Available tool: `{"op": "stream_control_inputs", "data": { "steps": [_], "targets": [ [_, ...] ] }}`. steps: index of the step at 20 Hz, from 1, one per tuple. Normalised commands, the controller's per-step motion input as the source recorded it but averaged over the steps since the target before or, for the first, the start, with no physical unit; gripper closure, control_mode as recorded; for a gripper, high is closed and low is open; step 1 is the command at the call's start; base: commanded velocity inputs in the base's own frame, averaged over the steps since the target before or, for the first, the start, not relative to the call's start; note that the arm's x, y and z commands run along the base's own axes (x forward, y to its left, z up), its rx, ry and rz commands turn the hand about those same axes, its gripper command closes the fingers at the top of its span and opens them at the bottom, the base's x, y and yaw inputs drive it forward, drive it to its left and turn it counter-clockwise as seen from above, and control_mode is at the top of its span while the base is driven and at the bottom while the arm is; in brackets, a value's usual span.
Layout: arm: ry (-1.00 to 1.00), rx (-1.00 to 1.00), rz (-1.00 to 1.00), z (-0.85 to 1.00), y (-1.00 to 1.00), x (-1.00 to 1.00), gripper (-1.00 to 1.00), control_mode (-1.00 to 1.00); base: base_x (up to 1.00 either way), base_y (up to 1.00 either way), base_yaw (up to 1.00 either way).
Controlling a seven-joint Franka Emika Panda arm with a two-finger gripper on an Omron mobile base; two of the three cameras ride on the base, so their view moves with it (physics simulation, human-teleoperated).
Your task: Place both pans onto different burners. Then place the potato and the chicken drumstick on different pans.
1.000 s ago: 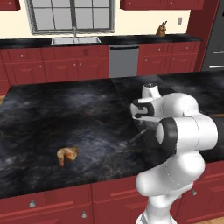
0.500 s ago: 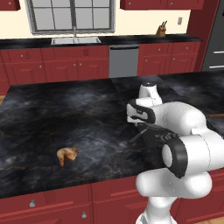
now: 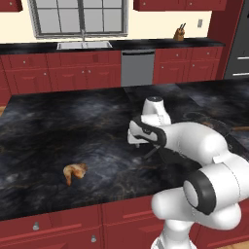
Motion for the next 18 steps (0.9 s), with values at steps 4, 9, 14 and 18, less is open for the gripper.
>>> {"op": "stream_control_inputs", "data": {
  "steps": [4,9,14,18],
  "targets": [
    [0.02,0.00,0.16,0.00,0.84,-0.22,-1.00,-1.00,0.00,0.00,0.00],
    [0.02,0.02,0.15,0.00,0.73,-0.14,-1.00,-1.00,0.00,0.00,0.00],
    [0.00,0.04,0.13,0.00,0.60,-0.13,-1.00,-1.00,0.00,0.00,0.00],
    [0.00,0.05,0.09,0.00,0.61,-0.21,-1.00,-1.00,0.00,0.00,0.00]
  ]
}}
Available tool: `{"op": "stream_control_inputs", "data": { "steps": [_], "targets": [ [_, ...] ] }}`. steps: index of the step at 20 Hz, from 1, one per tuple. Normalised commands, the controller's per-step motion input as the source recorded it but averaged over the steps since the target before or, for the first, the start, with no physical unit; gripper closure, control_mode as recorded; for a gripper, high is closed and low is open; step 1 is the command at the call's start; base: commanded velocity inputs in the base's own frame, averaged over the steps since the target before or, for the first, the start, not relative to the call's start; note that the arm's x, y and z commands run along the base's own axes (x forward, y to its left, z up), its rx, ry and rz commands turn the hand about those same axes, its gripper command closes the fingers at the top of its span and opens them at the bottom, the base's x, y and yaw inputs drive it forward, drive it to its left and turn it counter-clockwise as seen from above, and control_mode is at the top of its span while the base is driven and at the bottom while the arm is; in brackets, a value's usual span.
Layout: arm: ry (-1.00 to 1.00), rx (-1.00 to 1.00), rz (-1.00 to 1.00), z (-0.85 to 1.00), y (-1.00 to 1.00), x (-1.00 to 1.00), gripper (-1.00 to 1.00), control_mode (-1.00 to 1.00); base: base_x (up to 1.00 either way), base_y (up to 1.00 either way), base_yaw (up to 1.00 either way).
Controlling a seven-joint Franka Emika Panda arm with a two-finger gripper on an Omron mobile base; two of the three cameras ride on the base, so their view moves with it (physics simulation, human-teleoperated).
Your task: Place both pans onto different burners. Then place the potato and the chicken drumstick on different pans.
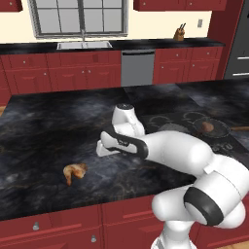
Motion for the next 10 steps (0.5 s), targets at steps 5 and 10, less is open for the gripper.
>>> {"op": "stream_control_inputs", "data": {
  "steps": [5,10],
  "targets": [
    [0.00,0.02,0.00,0.00,0.56,-0.19,-1.00,-1.00,0.00,0.00,0.00],
    [0.01,0.02,0.00,0.00,0.50,-0.15,-1.00,-1.00,0.00,0.00,0.00]
  ]
}}
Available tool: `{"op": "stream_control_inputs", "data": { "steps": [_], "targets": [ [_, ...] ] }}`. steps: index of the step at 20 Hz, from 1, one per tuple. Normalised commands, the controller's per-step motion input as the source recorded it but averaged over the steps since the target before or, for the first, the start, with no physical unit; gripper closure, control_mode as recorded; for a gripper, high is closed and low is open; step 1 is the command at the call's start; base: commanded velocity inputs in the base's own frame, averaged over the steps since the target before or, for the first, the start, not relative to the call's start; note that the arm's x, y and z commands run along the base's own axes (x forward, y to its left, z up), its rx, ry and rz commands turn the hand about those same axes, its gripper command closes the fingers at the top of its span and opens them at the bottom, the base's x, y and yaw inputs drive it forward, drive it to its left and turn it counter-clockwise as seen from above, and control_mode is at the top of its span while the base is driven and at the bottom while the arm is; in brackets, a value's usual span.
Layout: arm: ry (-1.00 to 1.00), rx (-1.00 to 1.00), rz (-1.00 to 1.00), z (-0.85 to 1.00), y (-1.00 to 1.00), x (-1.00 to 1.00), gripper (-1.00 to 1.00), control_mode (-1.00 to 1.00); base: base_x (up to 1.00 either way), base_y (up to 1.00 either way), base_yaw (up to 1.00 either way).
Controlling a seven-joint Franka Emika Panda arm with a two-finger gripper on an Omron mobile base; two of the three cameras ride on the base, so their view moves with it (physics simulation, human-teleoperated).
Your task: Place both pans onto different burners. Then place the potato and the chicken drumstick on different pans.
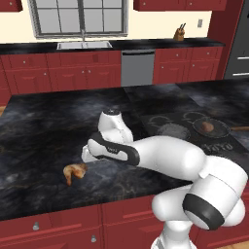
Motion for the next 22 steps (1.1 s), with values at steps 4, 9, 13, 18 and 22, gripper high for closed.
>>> {"op": "stream_control_inputs", "data": {
  "steps": [4,9,13,18,22],
  "targets": [
    [0.01,0.03,0.00,0.00,0.44,-0.14,-1.00,-1.00,0.00,0.00,0.00],
    [0.08,0.01,-0.01,0.00,0.31,-0.01,-1.00,-1.00,0.00,0.00,0.00],
    [0.04,0.03,-0.07,0.00,0.43,0.00,-1.00,-1.00,0.00,0.00,0.00],
    [0.00,0.00,-0.08,0.00,0.42,-0.10,-1.00,-1.00,0.00,0.00,0.00],
    [0.00,0.00,-0.13,-0.09,0.41,-0.09,-1.00,-1.00,0.00,0.00,0.00]
  ]
}}
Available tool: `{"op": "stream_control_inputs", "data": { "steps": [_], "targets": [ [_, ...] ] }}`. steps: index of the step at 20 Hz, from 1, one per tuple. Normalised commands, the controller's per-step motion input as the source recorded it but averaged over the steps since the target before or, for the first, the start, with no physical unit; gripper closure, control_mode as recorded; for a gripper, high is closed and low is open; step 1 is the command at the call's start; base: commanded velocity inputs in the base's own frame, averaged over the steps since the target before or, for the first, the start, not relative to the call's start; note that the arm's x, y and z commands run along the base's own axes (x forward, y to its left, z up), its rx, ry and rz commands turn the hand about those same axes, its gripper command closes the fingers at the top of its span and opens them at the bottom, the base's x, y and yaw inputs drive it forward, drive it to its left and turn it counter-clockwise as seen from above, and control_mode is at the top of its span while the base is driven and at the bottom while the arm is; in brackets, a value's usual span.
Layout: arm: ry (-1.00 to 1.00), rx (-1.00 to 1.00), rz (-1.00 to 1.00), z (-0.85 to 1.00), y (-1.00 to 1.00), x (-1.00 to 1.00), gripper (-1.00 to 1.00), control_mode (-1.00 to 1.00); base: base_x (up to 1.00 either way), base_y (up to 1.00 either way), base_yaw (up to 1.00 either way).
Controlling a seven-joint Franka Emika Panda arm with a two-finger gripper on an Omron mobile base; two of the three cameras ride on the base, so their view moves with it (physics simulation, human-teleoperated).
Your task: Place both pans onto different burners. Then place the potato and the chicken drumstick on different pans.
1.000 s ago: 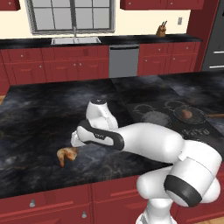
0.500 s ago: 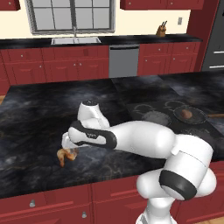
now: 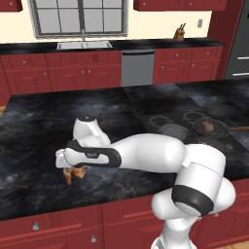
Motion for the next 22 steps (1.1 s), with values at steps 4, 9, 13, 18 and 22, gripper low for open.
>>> {"op": "stream_control_inputs", "data": {
  "steps": [4,9,13,18,22],
  "targets": [
    [0.00,-0.01,-0.12,-0.28,0.30,0.00,-1.00,-1.00,0.00,0.00,0.00],
    [0.00,-0.01,-0.09,-0.45,0.22,0.00,-1.00,-1.00,0.00,0.00,0.00],
    [0.00,-0.01,-0.10,-0.26,0.12,0.01,-1.00,-1.00,0.00,0.00,0.00],
    [0.00,0.00,-0.06,-0.06,0.00,0.12,-1.00,-1.00,0.00,0.00,0.00],
    [0.00,0.00,-0.05,-0.23,0.00,0.23,-1.00,-1.00,0.00,0.00,0.00]
  ]
}}
